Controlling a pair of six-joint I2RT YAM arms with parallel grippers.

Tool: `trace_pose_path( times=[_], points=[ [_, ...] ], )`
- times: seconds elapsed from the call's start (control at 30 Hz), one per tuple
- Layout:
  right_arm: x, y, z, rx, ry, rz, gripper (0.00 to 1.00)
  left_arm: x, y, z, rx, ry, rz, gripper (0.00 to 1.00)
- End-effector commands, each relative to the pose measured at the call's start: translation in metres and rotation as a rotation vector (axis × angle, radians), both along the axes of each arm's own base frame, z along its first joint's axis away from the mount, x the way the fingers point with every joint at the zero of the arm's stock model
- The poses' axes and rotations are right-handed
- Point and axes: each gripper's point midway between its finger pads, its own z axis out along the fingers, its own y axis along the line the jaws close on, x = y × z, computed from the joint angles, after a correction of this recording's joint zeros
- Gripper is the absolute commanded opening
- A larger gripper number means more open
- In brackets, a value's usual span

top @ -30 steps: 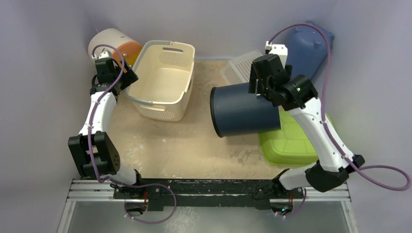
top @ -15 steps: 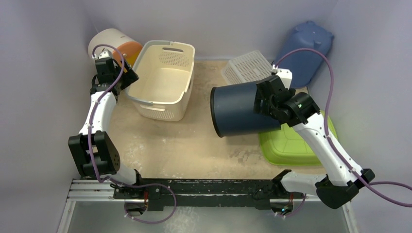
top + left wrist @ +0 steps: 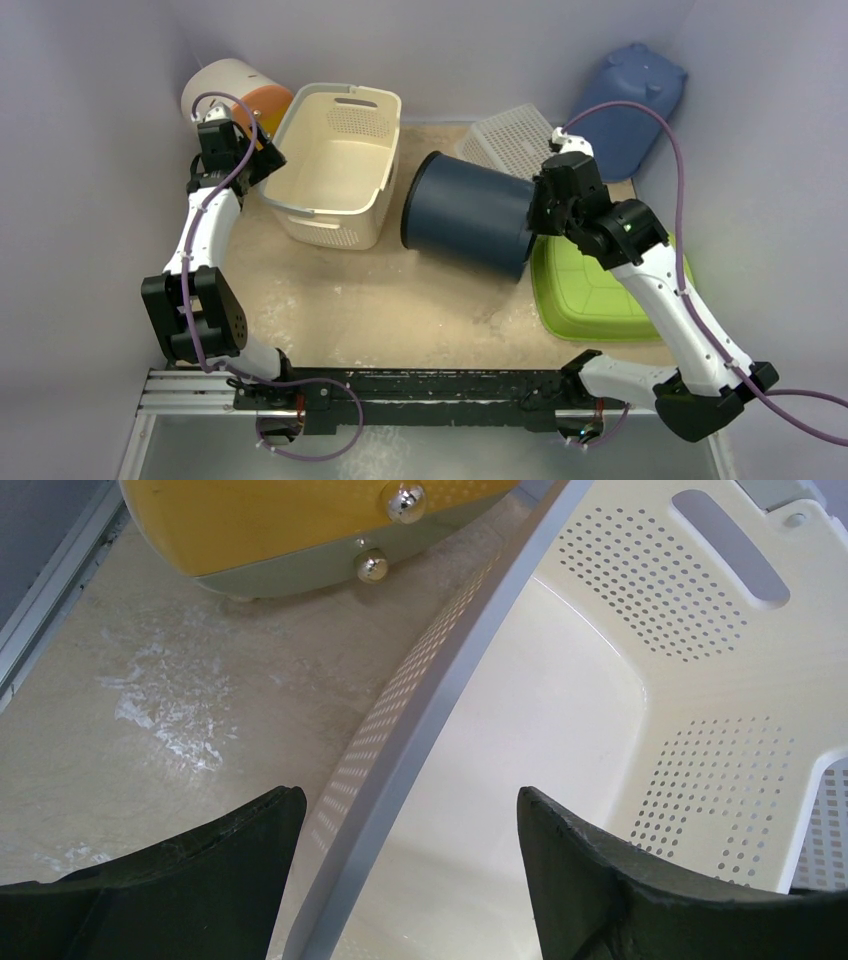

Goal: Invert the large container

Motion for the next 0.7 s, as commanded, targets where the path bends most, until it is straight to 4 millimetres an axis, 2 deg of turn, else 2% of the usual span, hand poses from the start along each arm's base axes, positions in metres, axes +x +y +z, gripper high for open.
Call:
trace_pose_path(
  times=[0.0,0.13,0.23,0.33,0.47,0.53,0.67],
  points=[
    [0.017,0.051,0.036,0.164,-0.126,0.214,0.0,0.012,0.004,0.03,0.01,-0.088,0.004,0.78],
    [0.018,0.08,0.033,0.246,-0.125,0.321,0.0,0.011,0.005,0.03,0.015,-0.087,0.005,0.78],
    [0.019,0.084,0.02,0.271,-0.087,0.304,0.0,0.01,0.005,0.03,0.02,-0.085,0.006,0.78],
    [0.018,0.069,0.024,0.269,-0.104,0.211,0.0,0.009,0.006,0.03,0.024,-0.082,0.01,0.78],
    [0.004,0.045,0.024,0.295,-0.074,0.051,0.16,0.01,0.006,0.03,0.019,-0.085,0.009,0.78],
    [-0.002,0.031,0.028,0.328,-0.095,-0.04,0.28,0.009,0.006,0.03,0.018,-0.085,0.01,0.78],
    [-0.026,0.015,0.006,0.385,-0.009,-0.187,0.43,0.01,0.006,0.029,0.014,-0.086,0.01,0.78]
  ],
)
